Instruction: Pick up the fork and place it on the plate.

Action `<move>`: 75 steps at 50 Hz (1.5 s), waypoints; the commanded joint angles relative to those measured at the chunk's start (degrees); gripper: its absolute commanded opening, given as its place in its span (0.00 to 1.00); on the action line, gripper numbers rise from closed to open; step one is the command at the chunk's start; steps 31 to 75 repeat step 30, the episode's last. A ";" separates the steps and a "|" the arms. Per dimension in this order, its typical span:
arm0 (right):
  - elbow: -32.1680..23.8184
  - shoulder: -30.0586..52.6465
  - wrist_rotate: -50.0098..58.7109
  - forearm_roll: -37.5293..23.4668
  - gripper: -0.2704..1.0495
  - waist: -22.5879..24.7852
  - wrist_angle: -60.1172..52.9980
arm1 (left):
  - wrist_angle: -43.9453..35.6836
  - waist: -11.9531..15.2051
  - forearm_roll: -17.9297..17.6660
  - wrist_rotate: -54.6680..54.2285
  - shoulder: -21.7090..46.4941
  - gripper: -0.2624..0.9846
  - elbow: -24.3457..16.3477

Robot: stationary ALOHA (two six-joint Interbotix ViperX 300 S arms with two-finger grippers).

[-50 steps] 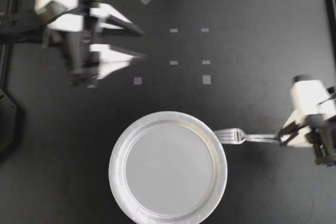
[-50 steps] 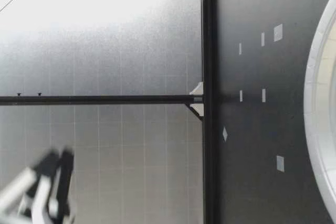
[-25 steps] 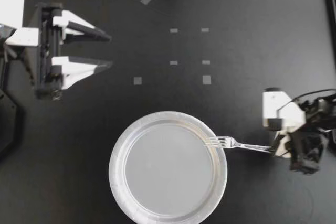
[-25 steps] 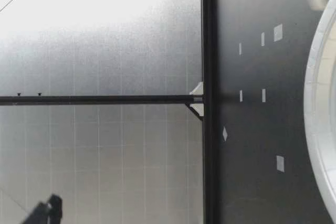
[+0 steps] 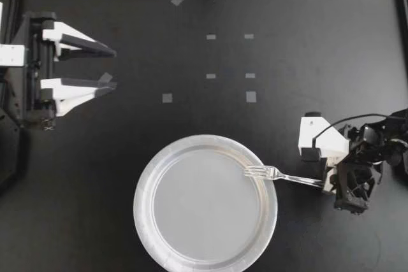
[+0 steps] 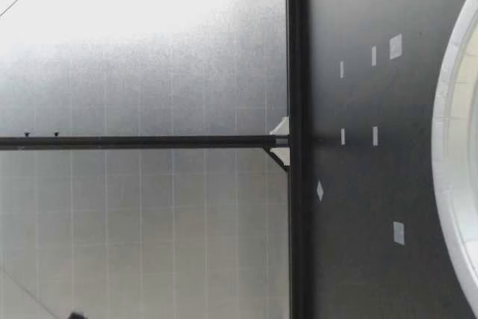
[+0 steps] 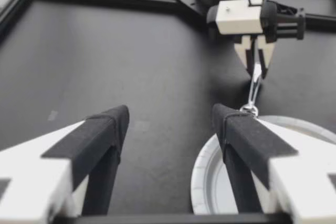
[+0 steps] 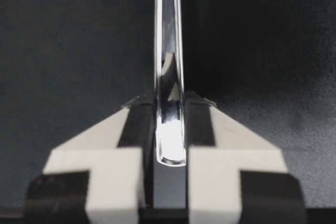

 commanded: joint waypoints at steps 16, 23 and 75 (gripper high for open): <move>-1.49 -0.62 1.76 0.09 0.57 0.35 -0.26 | -1.14 -0.09 -0.09 -0.09 -2.46 0.68 1.41; -1.58 -1.32 1.76 -0.09 0.57 0.09 -1.41 | -1.14 -0.09 -0.09 0.00 -2.64 0.68 1.67; -3.78 -5.01 1.05 -2.55 0.57 -0.09 -6.86 | -1.23 -0.09 0.09 0.18 -2.72 0.68 1.32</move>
